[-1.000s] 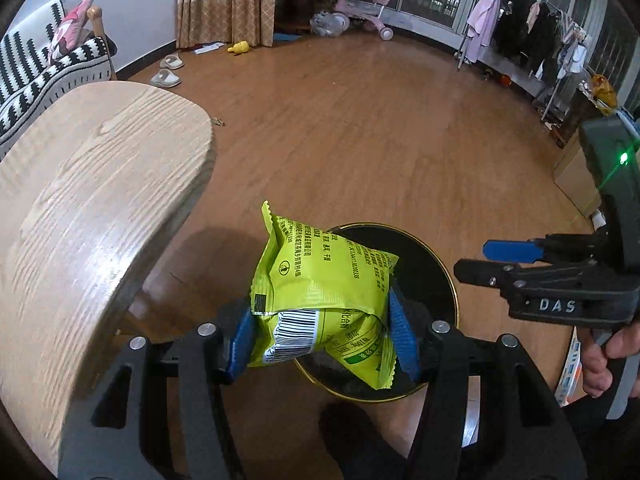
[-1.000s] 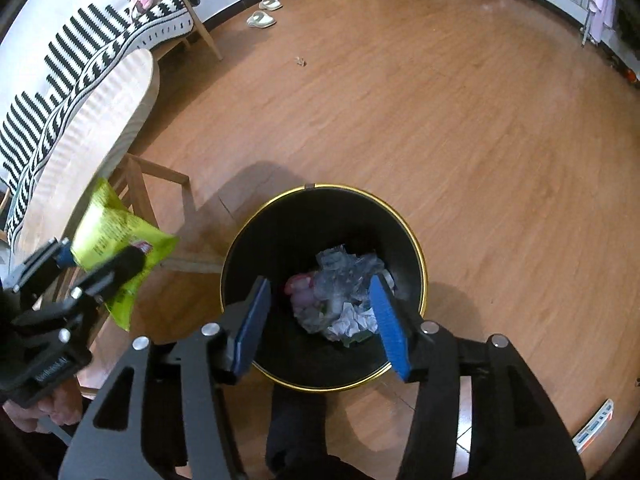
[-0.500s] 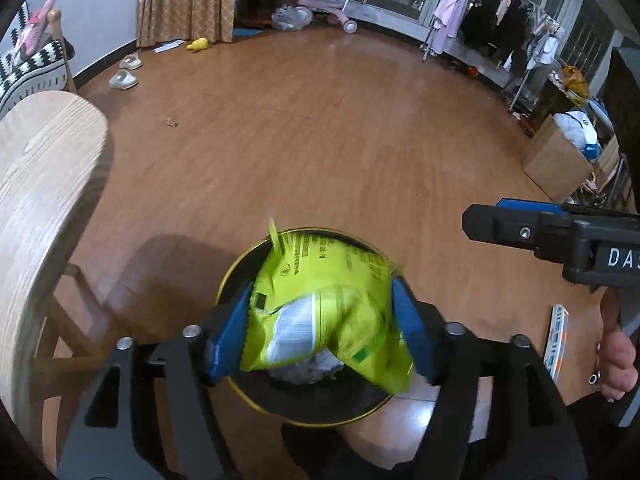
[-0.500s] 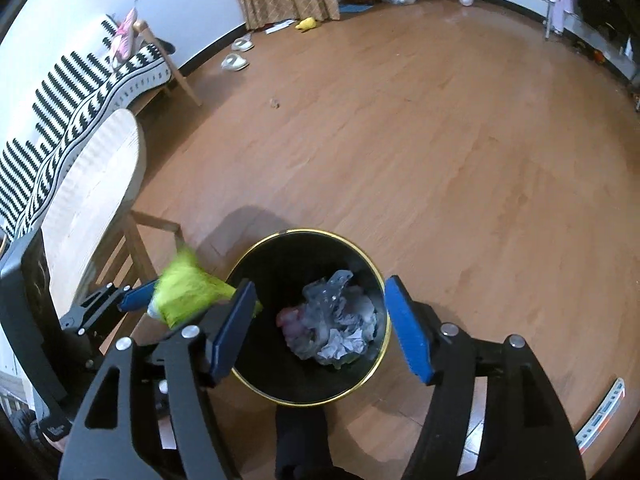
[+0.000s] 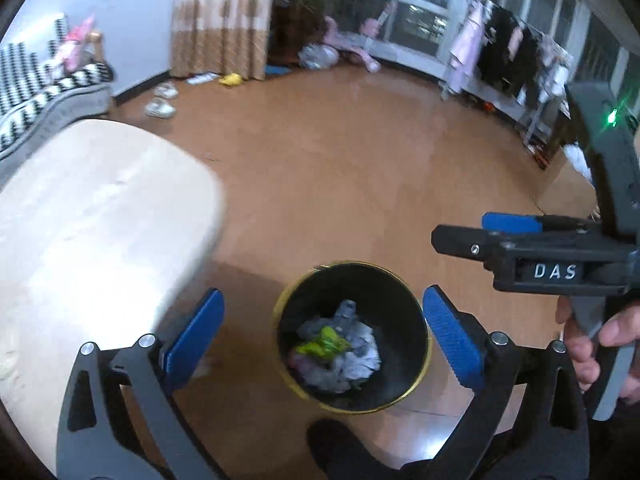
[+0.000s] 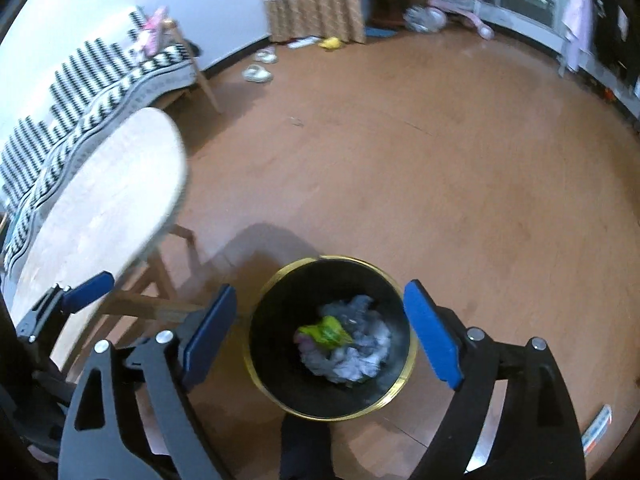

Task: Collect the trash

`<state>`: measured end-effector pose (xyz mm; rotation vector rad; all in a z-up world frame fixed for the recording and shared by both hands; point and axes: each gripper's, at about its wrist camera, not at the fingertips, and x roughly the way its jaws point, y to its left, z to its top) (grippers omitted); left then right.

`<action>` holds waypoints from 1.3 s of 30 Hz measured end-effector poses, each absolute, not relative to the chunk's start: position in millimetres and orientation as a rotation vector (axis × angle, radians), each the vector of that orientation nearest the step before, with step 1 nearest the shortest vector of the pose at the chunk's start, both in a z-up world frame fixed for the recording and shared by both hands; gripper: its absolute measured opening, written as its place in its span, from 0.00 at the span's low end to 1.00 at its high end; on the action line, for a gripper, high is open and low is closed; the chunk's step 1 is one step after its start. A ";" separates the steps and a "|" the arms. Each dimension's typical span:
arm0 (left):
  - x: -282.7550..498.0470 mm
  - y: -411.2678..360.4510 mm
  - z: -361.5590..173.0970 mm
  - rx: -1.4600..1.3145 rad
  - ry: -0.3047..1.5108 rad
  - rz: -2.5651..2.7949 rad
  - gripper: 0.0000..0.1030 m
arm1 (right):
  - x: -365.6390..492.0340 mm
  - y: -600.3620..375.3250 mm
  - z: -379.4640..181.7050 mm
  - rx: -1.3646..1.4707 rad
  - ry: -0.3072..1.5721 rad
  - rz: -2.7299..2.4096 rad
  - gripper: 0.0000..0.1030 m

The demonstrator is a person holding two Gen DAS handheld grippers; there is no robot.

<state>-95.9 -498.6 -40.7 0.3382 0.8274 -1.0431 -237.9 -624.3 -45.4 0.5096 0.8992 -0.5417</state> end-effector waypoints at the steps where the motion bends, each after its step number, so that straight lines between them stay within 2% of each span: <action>1: -91.7 -488.9 -35.8 0.328 0.821 -1.025 0.94 | -230.5 -617.0 -40.4 0.496 0.891 -0.528 0.82; 10: -15.4 -321.2 13.1 0.203 0.773 -0.676 0.94 | -138.7 -512.7 2.3 0.379 0.822 -0.290 0.84; 20: 31.3 -100.0 22.8 0.038 0.726 -0.242 0.94 | -28.6 -333.0 22.3 0.215 0.778 0.020 0.88; 25: 41.0 -23.2 13.5 -0.009 0.718 -0.102 0.94 | 9.8 -263.8 16.4 0.139 0.790 0.107 0.88; 30: 49.2 14.7 9.9 -0.040 0.720 -0.046 0.94 | 34.9 -232.8 4.0 0.109 0.811 0.134 0.88; 39: 50.1 25.8 7.3 -0.043 0.723 -0.032 0.94 | 56.9 -215.7 -7.7 0.105 0.831 0.132 0.88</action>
